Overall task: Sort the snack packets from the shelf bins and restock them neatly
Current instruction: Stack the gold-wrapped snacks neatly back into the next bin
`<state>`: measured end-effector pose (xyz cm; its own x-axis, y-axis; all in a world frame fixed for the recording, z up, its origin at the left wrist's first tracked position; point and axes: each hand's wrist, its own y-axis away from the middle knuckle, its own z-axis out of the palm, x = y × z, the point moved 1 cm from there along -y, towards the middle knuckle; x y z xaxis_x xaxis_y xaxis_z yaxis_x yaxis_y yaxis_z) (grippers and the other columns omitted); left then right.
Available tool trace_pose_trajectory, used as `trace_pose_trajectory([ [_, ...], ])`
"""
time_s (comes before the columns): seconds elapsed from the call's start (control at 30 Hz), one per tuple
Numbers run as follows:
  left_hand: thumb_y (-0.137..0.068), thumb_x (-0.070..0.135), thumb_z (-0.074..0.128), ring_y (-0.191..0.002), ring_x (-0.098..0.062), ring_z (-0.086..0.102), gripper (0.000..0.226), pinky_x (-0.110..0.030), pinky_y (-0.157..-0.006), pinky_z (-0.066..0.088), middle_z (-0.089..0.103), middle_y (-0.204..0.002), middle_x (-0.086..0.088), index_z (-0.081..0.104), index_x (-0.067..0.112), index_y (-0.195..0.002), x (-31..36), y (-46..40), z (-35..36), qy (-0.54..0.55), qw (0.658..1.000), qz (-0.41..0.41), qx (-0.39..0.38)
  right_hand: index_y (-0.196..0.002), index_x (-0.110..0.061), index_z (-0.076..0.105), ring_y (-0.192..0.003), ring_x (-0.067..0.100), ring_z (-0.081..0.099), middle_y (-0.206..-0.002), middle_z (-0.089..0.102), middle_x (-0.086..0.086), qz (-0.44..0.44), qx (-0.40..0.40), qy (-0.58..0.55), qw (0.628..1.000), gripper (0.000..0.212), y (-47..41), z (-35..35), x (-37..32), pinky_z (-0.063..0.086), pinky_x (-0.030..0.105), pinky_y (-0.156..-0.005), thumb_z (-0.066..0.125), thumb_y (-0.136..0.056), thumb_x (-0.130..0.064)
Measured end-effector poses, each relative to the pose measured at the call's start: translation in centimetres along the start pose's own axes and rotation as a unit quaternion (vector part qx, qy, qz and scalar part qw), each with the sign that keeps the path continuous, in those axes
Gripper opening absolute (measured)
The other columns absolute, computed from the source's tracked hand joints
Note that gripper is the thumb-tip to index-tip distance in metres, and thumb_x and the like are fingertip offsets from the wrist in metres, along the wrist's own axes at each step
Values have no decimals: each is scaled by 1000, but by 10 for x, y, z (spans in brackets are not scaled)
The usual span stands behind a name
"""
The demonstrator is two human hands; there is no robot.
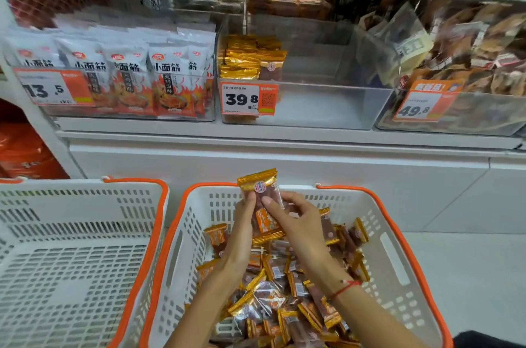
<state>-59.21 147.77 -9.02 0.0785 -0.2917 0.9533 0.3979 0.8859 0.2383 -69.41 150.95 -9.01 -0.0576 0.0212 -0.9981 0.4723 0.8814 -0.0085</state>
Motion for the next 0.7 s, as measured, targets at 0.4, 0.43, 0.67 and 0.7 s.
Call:
trace_pose_trajectory([
  [0.4,-79,68,42,-127,15,30,41,-28,-110,30,37,-134,25,37,66,-119,95,-38,13,-149,964,213,-51,-129,-28,46,-109,2,62,-120,64,-5,-64,-263,107,957,49,-73,-39,-122,50,16,-88,68,-88,-11],
  [0.43,-76,71,41,-129,17,20,41,-29,-114,23,28,-137,31,33,73,-116,109,-45,14,-172,956,235,-45,-130,-28,47,-111,5,61,-122,64,-5,-85,-255,122,955,51,-82,-41,-132,50,18,-90,68,-87,-12],
  [0.67,-57,90,33,-130,16,-1,94,-40,-115,15,-3,-141,45,16,54,-142,179,-98,-4,-331,883,330,43,-127,-29,47,-110,1,61,-120,64,-11,-203,-145,121,961,57,-143,-43,-174,51,17,-90,73,-76,-25],
  [0.7,-57,91,34,-134,11,3,101,-39,-114,17,-3,-146,40,12,49,-147,184,-105,-13,-352,861,357,85,-126,-29,47,-109,1,61,-120,63,-11,-212,-118,121,962,57,-156,-46,-178,51,18,-91,73,-75,-28],
])
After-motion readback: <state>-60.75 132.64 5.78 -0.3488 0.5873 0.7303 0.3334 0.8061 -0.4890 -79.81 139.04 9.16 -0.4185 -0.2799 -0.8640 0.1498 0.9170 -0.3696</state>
